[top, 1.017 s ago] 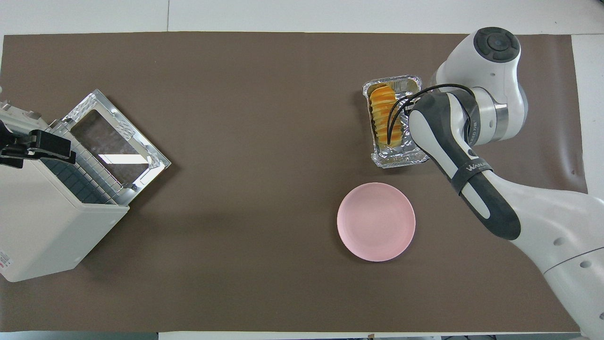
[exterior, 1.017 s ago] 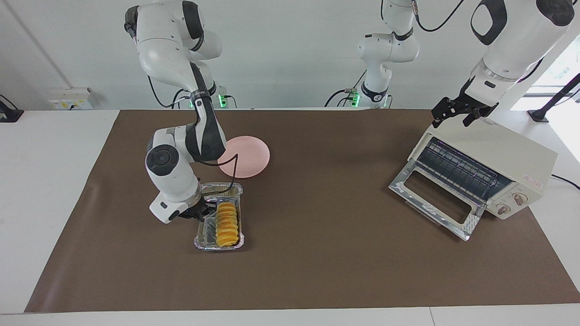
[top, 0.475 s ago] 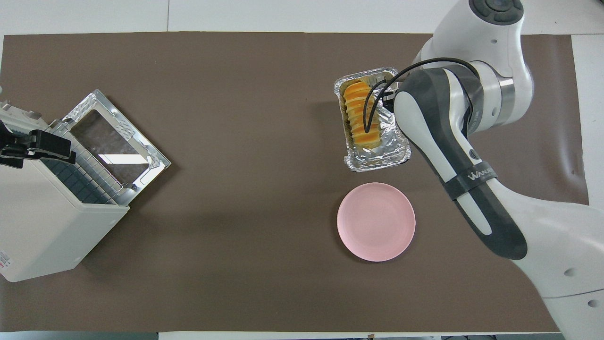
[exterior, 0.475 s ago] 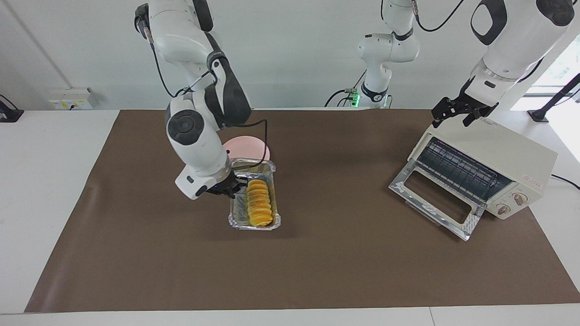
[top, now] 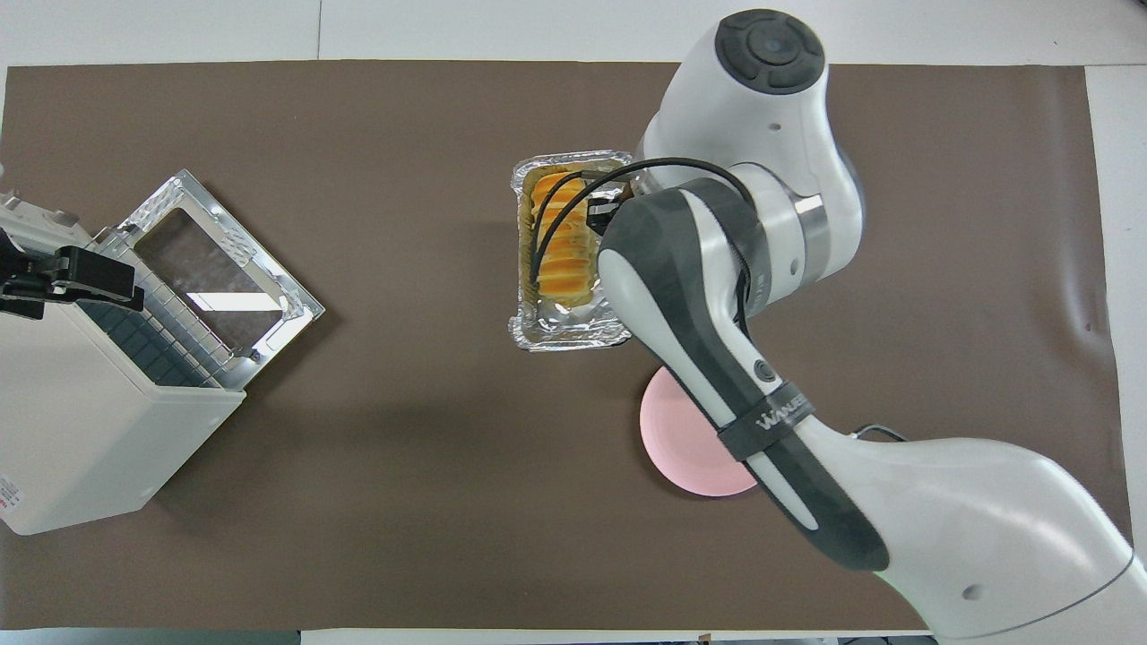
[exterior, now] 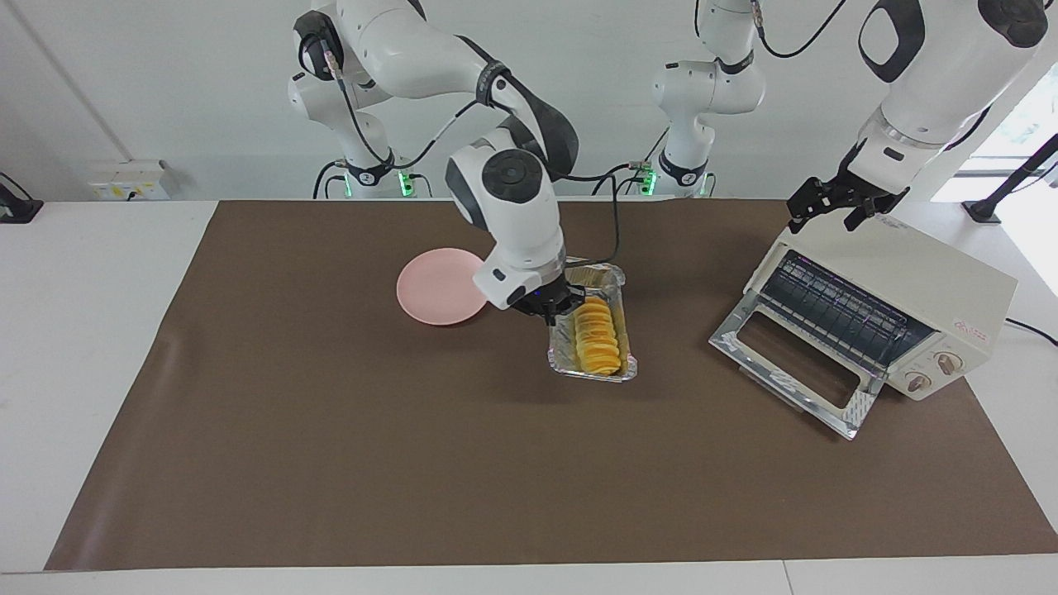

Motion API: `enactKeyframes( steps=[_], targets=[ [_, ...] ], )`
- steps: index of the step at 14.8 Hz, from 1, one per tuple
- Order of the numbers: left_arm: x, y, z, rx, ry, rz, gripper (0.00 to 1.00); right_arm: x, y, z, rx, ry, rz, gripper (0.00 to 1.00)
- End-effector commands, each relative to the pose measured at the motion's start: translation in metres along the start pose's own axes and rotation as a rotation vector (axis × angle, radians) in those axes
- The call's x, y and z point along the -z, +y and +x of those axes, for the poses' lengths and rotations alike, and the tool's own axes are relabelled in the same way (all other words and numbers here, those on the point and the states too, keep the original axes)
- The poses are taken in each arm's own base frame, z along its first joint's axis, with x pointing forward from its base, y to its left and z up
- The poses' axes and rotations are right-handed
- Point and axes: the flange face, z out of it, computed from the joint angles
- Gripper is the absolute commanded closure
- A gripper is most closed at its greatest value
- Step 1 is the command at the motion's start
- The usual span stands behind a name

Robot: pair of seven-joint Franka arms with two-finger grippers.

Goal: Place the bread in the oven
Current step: 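Push the foil tray with the right gripper toward the toaster oven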

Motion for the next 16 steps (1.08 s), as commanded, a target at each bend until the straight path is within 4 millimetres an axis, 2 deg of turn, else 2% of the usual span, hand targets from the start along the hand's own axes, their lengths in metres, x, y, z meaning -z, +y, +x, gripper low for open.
enactKeyframes(
  steps=[1,3,6,10,11,12,14,16],
  targets=[
    [0.004,-0.003,-0.002,0.000,0.000,0.017,0.00,-0.037,-0.001,0.004,-0.013,0.011,0.030,1.00],
    [0.004,-0.003,-0.002,0.000,0.000,0.017,0.00,-0.066,-0.011,-0.010,0.007,0.024,0.038,1.00],
    [0.004,-0.003,-0.002,0.000,0.000,0.017,0.00,-0.105,-0.004,-0.021,0.009,0.045,0.043,1.00],
    [0.005,-0.003,-0.003,0.000,0.002,0.016,0.00,-0.106,-0.005,-0.024,0.009,0.046,0.045,1.00],
    [0.004,-0.003,-0.002,0.000,0.000,0.017,0.00,-0.106,-0.006,-0.024,0.005,0.047,0.046,0.63],
    [0.004,-0.003,-0.002,0.000,0.000,0.017,0.00,-0.103,-0.008,-0.025,0.002,0.045,0.045,0.01],
    [0.005,-0.003,-0.003,0.000,0.002,0.016,0.00,-0.095,-0.008,-0.024,-0.023,0.041,0.044,0.00],
    [0.005,-0.003,-0.003,0.000,0.002,0.016,0.00,-0.080,-0.003,-0.018,-0.055,0.051,0.055,0.00]
  ],
)
